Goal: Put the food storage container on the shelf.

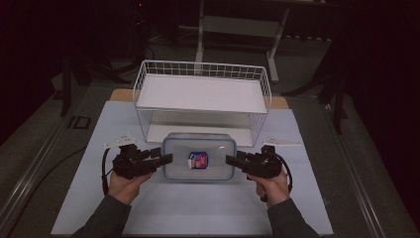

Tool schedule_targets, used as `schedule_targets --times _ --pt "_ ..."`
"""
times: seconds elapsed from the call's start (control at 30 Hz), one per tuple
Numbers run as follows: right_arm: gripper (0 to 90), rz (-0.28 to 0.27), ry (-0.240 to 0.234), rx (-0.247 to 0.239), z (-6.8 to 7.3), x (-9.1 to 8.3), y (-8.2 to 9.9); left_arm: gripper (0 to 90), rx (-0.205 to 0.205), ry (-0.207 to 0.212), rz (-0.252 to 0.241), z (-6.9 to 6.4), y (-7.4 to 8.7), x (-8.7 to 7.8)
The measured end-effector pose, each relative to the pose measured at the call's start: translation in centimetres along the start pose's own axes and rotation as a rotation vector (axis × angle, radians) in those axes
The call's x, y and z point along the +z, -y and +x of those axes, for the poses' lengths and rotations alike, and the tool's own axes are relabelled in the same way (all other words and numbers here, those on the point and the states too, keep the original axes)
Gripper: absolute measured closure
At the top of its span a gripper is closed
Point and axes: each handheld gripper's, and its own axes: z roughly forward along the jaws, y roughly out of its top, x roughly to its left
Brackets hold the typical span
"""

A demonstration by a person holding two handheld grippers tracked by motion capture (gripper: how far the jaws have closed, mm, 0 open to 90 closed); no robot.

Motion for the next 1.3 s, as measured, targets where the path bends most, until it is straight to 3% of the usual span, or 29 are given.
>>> schedule_targets --times 0.27,0.8,0.9,1.03,1.3 --pt "51.4 -0.023 -0.001 -0.024 0.7 -0.4 -1.4 49.0 0.024 0.0 -0.031 -0.4 -1.6 -0.6" --pt "51.4 -0.103 -0.007 -0.095 2.3 -0.5 -5.5 49.2 0.087 -0.001 -0.117 -0.8 -6.4 -2.3" --pt "51.4 -0.112 -0.009 -0.104 2.3 -0.5 -6.1 49.2 0.096 -0.004 -0.126 -0.9 -7.1 -2.3" --pt "51.4 -0.135 -0.013 -0.118 2.2 -0.7 -7.9 49.3 0.121 -0.003 -0.152 -0.8 -9.0 -2.2" --pt "51.3 -0.17 -0.001 -0.137 1.5 -0.4 -10.7 49.2 0.116 0.004 -0.193 0.2 -11.4 -1.4"
